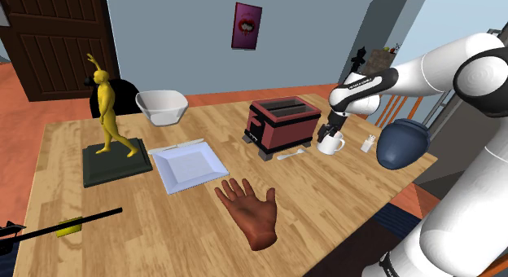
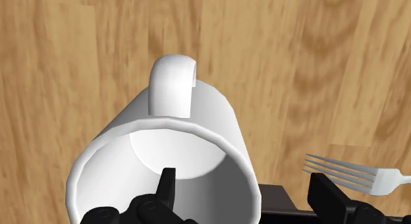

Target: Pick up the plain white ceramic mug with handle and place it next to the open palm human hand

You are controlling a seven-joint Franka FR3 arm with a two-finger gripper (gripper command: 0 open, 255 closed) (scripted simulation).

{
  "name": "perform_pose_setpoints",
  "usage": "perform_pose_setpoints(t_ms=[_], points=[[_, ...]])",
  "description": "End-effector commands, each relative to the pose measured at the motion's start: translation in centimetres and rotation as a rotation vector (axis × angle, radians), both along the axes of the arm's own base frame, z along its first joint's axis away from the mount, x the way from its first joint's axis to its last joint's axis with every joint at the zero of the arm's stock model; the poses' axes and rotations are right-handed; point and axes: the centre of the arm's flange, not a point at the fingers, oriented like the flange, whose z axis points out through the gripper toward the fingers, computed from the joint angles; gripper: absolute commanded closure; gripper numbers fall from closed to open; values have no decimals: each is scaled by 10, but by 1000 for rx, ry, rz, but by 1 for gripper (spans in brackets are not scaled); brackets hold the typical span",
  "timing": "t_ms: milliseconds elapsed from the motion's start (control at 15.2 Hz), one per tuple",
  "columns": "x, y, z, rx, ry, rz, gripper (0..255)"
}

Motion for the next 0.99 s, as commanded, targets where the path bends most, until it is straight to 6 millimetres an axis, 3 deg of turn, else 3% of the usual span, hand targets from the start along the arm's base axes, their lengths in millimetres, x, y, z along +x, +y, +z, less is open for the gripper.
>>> perform_pose_setpoints(t_ms=[0,330,396,924], points=[[0,0,-1,0,0,0,0],[0,0,-1,0,0,0,0],[0,0,-1,0,0,0,255],[0,0,-1,0,0,0,255]])
